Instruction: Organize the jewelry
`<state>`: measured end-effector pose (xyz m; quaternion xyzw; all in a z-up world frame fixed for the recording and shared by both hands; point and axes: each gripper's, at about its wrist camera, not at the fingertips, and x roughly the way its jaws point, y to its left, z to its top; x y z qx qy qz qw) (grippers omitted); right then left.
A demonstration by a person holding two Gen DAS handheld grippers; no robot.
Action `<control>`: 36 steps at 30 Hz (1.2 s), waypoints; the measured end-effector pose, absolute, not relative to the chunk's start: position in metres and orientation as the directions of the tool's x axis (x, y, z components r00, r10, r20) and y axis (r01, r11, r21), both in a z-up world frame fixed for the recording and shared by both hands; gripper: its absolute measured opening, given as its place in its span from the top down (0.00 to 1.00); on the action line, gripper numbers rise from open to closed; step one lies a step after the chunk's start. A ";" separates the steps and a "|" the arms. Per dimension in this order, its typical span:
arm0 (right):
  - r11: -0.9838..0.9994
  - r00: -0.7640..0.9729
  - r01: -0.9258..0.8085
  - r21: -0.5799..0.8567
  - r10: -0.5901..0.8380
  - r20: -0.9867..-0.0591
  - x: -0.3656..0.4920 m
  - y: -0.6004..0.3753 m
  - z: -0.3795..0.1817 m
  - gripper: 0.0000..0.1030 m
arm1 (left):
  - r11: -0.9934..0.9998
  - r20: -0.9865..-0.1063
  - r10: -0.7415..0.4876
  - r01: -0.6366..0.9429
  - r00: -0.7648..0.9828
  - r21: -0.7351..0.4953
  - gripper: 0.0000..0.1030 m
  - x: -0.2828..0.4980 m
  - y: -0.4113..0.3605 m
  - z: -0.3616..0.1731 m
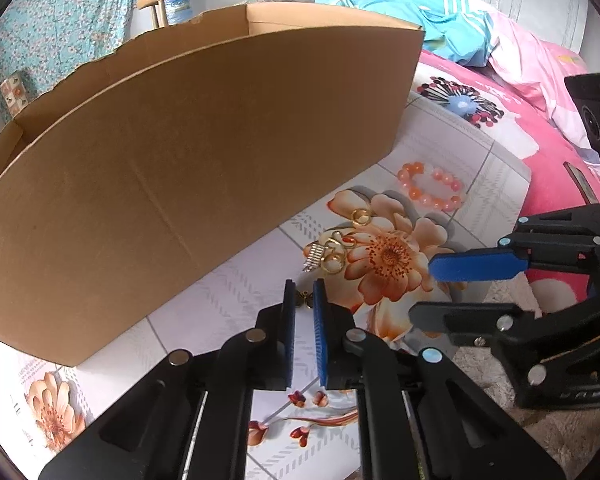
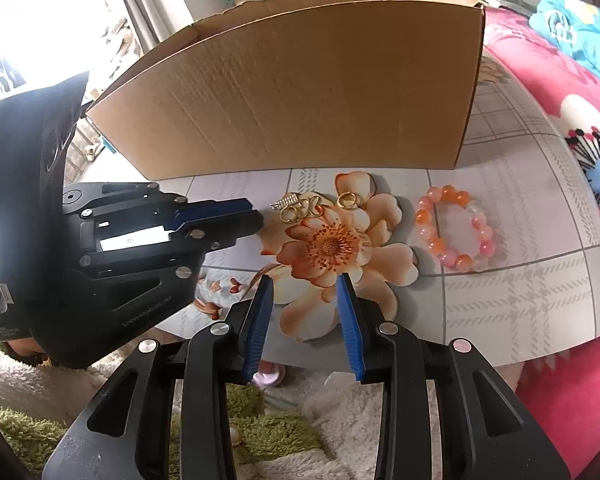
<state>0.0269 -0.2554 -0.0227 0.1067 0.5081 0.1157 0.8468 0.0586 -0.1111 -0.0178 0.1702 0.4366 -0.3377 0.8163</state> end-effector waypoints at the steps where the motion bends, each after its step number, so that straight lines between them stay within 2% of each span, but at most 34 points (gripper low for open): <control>1: 0.950 0.458 -0.086 0.299 0.304 -0.835 0.026 -0.257 -0.022 0.69 | 0.716 -0.828 -0.403 0.698 0.390 -0.019 0.92 0.059 -0.110 -0.018; 10: 0.950 0.488 -0.090 0.299 0.304 -0.818 0.029 -0.262 -0.006 0.70 | 0.760 -0.819 -0.396 0.649 0.416 -0.037 0.92 0.062 -0.084 -0.010; 19: 0.942 0.504 -0.226 0.249 0.332 -0.797 0.060 -0.245 -0.001 0.78 | 0.818 -0.821 -0.376 0.569 0.429 -0.078 0.92 0.068 -0.050 -0.010; 32: 0.934 0.462 -0.328 0.139 0.287 -0.840 0.087 -0.228 -0.007 0.82 | 0.820 -0.818 -0.399 0.561 0.415 -0.116 0.92 0.070 -0.048 -0.015; 35: 0.929 0.448 -0.349 0.125 0.282 -0.849 0.088 -0.219 -0.003 0.86 | 0.822 -0.817 -0.402 0.556 0.413 -0.123 0.92 0.070 -0.044 -0.015; 36: 0.927 0.442 -0.355 0.122 0.281 -0.852 0.089 -0.218 -0.002 0.91 | 0.822 -0.816 -0.403 0.556 0.414 -0.124 0.92 0.071 -0.045 -0.015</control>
